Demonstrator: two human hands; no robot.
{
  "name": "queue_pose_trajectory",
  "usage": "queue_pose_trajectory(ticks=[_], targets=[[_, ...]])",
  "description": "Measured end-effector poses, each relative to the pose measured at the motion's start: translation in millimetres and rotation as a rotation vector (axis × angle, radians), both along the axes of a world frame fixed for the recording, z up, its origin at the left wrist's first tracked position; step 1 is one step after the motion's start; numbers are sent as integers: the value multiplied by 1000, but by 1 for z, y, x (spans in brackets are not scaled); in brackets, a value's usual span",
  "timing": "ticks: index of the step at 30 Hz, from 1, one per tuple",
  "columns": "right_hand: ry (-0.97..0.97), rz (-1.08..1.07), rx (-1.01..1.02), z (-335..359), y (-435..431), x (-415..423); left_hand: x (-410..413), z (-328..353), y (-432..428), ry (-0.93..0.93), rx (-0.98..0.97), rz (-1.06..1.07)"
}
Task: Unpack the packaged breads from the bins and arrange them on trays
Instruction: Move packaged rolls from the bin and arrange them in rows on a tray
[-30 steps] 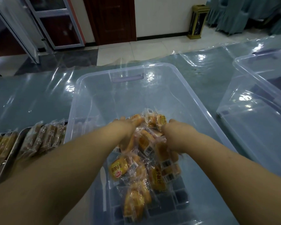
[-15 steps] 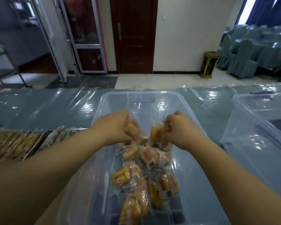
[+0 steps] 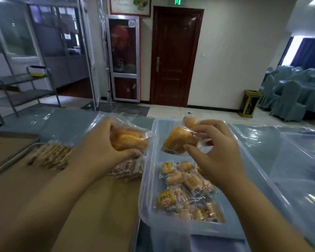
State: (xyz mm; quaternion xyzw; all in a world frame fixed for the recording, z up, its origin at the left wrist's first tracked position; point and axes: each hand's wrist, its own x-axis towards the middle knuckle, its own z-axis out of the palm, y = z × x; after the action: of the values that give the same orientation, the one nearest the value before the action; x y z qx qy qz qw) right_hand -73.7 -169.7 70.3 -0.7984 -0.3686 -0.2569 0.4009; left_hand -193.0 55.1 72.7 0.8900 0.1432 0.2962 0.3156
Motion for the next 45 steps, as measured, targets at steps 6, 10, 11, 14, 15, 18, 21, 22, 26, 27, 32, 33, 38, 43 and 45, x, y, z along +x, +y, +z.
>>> queue_pose_trajectory(ticks=[6, 10, 11, 14, 15, 18, 21, 22, 26, 27, 32, 33, 38, 43, 45], targets=[[-27, 80, 42, -13, 76, -91, -102, -24, 66, 5, -121, 44], [59, 116, 39, -36, 137, -152, -170, -45, 124, 38, -198, 52], [90, 128, 25, -44, 152, -164, -185, -52, 139, 51, -209, 68], [172, 147, -50, -64, 194, -195, -226, -73, 181, 67, -245, 132], [190, 152, -77, -71, 207, -203, -237, -80, 193, 78, -256, 150], [264, 177, -149, -91, 244, -217, -264, -101, 230, 112, -321, 195], [338, 203, -210, -111, 280, -223, -278, -118, 265, 121, -370, 252], [358, 210, -214, -117, 293, -223, -281, -122, 275, 123, -385, 265], [442, 235, -200, -141, 346, -218, -285, -138, 325, 88, -430, 294], [455, 233, -205, -147, 360, -215, -283, -142, 339, 85, -443, 295], [552, 228, -160, -167, 437, -192, -261, -157, 409, 105, -600, 278], [552, 218, -160, -169, 452, -186, -256, -160, 422, 95, -651, 264], [578, 205, -204, -175, 517, -167, -236, -172, 481, 92, -781, 225], [644, 209, -267, -169, 571, -157, -221, -190, 541, 214, -841, 259], [685, 210, -290, -167, 595, -154, -211, -198, 564, 217, -839, 269]])
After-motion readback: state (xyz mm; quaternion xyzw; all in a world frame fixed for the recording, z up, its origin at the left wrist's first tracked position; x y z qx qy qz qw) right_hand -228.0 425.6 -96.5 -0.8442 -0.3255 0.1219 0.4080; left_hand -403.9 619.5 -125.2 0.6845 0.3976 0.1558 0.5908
